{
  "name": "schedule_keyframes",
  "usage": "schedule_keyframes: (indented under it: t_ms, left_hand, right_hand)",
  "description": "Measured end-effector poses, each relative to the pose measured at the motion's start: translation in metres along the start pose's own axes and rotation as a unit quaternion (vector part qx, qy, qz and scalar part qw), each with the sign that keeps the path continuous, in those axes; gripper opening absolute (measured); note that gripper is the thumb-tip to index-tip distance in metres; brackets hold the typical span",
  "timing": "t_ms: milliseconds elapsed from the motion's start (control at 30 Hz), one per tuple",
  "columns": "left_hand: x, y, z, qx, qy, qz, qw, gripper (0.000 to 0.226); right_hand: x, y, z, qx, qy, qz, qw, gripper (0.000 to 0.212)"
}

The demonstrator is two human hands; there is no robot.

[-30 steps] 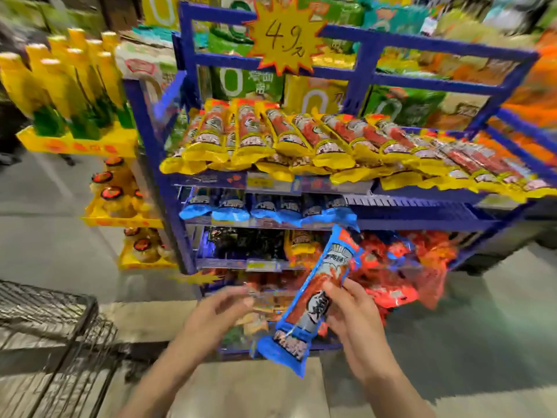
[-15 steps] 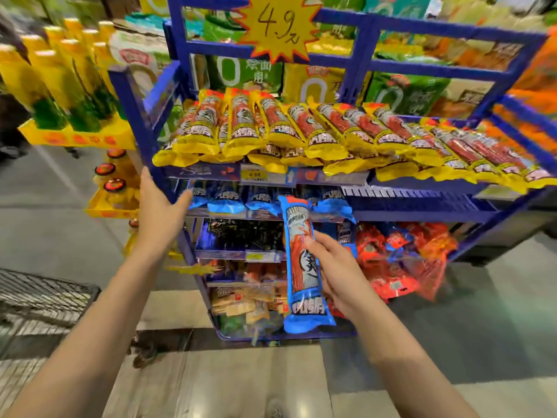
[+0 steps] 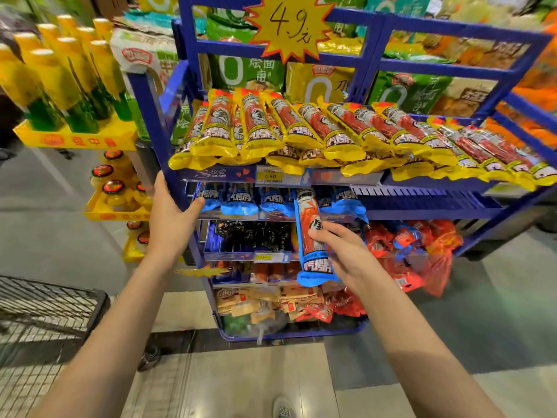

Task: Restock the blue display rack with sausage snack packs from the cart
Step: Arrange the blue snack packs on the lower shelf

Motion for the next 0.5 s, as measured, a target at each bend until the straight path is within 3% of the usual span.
schedule_keyframes:
  t_ms: [167,267,400,500]
  left_hand:
    - [-0.001,0.000,-0.001,-0.011,-0.009,0.003,1.000,0.068]
    - [0.000,0.002,0.005,-0.001,-0.009,0.004,1.000,0.070]
    - [0.001,0.003,0.008,0.003,-0.006,-0.002,1.000,0.073]
    - [0.001,0.002,0.009,0.006,-0.009,-0.008,1.000,0.072]
  right_hand:
    - [0.005,0.005,0.018,0.028,-0.080,-0.069,0.994,0.056]
    - [0.006,0.002,0.016,0.009,-0.058,-0.040,0.997,0.082]
    - [0.008,-0.013,-0.001,-0.041,-0.001,0.024,0.999,0.048]
    - [0.006,-0.020,-0.014,-0.070,0.001,0.047,0.996,0.046]
Point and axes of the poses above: each hand's wrist, its own y-axis towards the middle knuckle, its own x-axis out of the back of the hand, z = x × y, the point moved 9 cm from there along y, towards the middle knuckle, and after that the axes turned 13 degrees about -y, right-handed, at the moved point
